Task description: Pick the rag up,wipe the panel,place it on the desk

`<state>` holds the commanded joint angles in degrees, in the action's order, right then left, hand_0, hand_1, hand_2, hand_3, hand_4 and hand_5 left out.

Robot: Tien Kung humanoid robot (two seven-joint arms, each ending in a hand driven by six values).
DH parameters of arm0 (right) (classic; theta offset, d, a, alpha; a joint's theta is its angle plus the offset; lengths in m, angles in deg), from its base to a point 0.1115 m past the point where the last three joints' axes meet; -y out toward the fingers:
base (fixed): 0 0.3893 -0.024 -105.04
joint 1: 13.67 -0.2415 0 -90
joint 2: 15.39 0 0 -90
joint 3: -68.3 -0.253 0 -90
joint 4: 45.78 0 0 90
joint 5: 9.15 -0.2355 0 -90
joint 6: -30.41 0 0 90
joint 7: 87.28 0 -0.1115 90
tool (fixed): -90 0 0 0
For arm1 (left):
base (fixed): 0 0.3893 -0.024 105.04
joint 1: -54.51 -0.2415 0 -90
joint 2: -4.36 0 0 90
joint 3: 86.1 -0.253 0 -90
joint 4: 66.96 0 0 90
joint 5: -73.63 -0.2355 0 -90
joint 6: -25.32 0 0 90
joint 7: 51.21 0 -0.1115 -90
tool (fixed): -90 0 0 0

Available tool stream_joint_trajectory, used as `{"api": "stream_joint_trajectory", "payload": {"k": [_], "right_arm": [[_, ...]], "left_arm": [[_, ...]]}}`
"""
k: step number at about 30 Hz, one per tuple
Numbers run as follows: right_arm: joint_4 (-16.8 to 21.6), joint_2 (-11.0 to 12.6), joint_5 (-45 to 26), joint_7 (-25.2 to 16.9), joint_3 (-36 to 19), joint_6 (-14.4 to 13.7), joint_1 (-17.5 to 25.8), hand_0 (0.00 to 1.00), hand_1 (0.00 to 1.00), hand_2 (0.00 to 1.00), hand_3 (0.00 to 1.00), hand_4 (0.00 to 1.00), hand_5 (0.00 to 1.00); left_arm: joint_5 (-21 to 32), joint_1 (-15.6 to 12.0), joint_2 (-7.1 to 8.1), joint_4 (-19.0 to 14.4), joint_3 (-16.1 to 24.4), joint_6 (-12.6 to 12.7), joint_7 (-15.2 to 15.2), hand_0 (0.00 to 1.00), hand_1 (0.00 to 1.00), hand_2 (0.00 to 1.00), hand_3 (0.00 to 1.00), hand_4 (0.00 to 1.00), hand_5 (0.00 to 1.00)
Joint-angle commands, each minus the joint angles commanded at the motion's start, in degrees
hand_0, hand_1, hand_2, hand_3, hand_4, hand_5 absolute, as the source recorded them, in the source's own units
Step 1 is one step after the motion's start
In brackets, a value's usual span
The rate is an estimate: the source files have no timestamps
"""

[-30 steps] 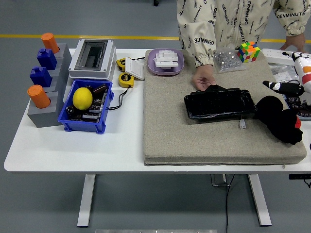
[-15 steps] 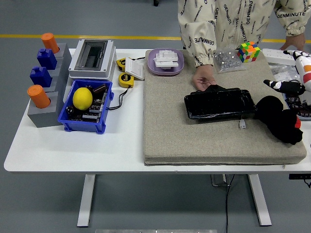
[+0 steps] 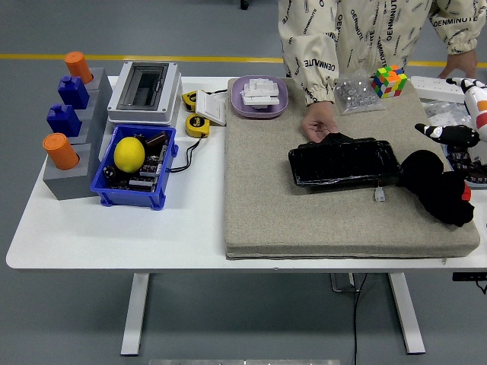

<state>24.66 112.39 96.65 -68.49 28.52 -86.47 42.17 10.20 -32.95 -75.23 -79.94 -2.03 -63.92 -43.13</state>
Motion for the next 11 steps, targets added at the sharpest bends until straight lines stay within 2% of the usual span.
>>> {"api": "stream_joint_trajectory", "payload": {"k": [11], "right_arm": [[-0.34, -0.25, 0.06, 0.35, -0.32, 0.84, 0.32, 0.867, 0.821, 0.884, 0.869, 0.998, 0.581]], "left_arm": [[-0.09, -0.16, 0.16, 0.02, 0.05, 0.02, 0.00, 0.608, 0.641, 0.655, 0.561, 0.629, 0.440]]}}
